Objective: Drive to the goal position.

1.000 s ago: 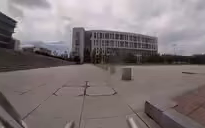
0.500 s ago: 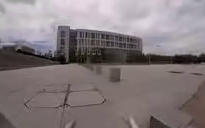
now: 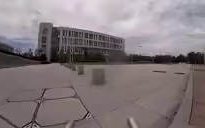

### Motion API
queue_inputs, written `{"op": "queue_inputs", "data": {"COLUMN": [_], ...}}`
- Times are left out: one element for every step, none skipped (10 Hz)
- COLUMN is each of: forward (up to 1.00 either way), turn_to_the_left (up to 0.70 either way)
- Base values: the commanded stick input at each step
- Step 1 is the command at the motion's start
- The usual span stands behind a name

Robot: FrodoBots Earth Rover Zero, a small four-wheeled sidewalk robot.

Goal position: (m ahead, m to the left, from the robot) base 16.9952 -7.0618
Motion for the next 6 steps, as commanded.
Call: {"op": "queue_inputs", "data": {"forward": [1.0,1.0,1.0,1.0,1.0,1.0], "turn_to_the_left": [0.0,0.0,0.0,0.0,0.0,-0.22]}}
